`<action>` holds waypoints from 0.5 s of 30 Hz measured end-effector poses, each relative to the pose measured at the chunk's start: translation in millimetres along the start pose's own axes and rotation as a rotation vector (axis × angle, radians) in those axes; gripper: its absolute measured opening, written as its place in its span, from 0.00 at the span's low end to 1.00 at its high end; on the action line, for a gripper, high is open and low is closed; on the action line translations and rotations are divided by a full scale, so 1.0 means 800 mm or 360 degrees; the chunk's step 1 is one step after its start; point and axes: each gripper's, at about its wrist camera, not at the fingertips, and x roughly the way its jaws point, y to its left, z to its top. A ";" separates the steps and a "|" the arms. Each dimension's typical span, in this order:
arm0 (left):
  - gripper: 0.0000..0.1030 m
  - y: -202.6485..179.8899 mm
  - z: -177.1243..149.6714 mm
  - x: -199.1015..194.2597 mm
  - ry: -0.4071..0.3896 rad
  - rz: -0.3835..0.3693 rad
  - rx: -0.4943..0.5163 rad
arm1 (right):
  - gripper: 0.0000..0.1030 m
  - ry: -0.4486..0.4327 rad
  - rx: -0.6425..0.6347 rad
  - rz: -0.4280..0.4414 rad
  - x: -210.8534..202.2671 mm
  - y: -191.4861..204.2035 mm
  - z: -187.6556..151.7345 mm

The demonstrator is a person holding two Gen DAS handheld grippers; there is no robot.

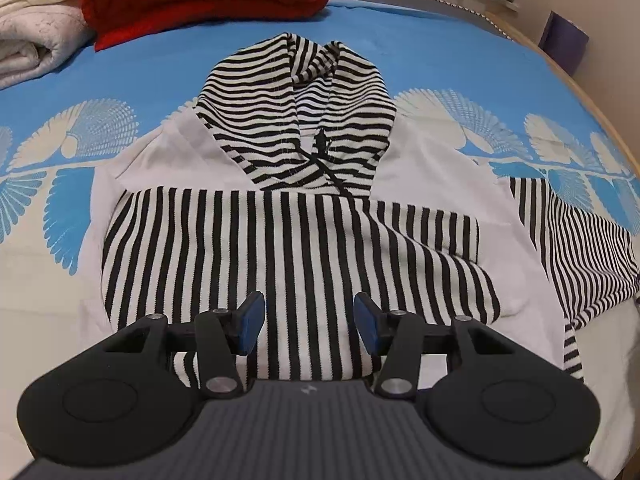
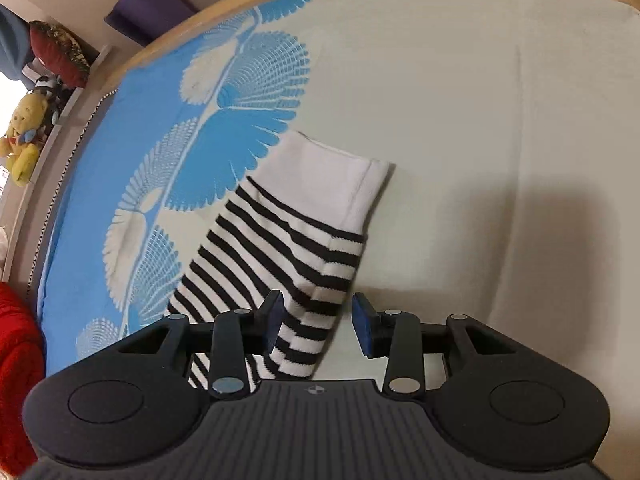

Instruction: Fold small clothes

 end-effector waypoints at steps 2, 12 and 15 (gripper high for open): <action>0.53 0.000 0.002 0.000 -0.0011 -0.0014 -0.0016 | 0.39 0.0007 0.0014 0.0010 0.003 0.001 -0.001; 0.53 0.021 0.006 -0.012 -0.0046 0.0007 -0.0064 | 0.05 -0.0229 -0.0041 -0.0033 -0.014 0.034 -0.014; 0.53 0.042 0.008 -0.019 -0.0065 0.0044 -0.0120 | 0.04 -0.0462 -0.0313 0.0050 -0.053 0.098 -0.041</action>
